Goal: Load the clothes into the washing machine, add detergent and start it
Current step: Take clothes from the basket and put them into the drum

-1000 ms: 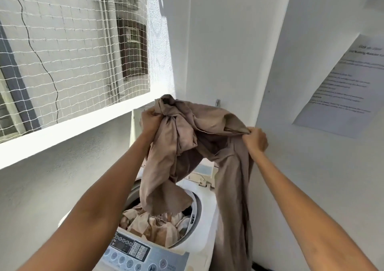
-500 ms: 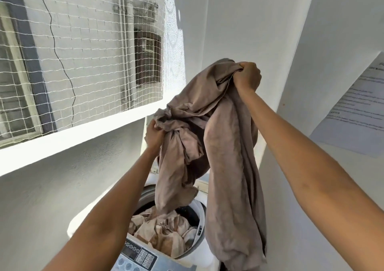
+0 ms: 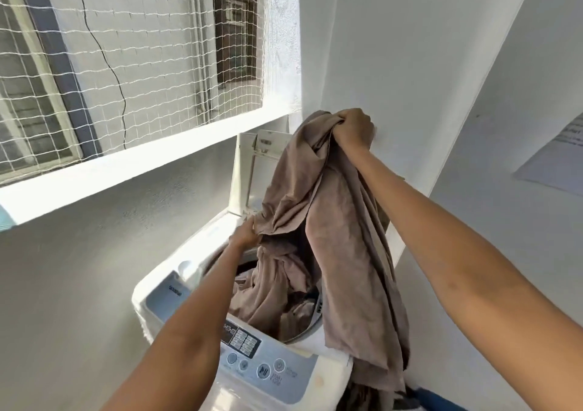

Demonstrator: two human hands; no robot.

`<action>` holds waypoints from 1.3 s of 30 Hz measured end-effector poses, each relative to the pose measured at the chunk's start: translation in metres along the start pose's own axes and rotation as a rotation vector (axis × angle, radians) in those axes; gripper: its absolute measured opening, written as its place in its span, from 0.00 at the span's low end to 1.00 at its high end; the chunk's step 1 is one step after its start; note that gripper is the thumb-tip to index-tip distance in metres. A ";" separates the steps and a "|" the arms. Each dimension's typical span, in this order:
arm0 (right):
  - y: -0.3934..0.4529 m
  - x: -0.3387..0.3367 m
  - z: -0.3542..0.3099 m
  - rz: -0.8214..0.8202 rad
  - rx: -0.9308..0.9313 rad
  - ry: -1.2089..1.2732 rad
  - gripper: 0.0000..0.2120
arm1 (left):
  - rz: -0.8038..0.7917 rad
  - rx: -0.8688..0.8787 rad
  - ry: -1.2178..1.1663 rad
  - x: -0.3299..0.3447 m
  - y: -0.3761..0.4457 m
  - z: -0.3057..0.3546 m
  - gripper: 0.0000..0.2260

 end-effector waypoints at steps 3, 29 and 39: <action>-0.004 0.012 -0.003 -0.051 -0.011 -0.054 0.14 | 0.115 -0.088 -0.273 -0.024 0.016 0.005 0.16; -0.135 0.014 0.219 -0.660 0.325 0.050 0.60 | 0.221 0.357 -0.623 -0.048 -0.011 0.267 0.07; -0.083 -0.043 0.159 -0.142 0.219 -0.180 0.10 | 0.378 0.172 -0.743 -0.089 0.015 0.166 0.11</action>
Point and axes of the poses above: each hand's wrist, its own y-axis towards the middle knuckle, its own x-axis out of the palm, z = x × y, the point moved 5 cm from there along y, towards the middle knuckle, and after that the axes turned 5 degrees about z, right-handed, at the moved point
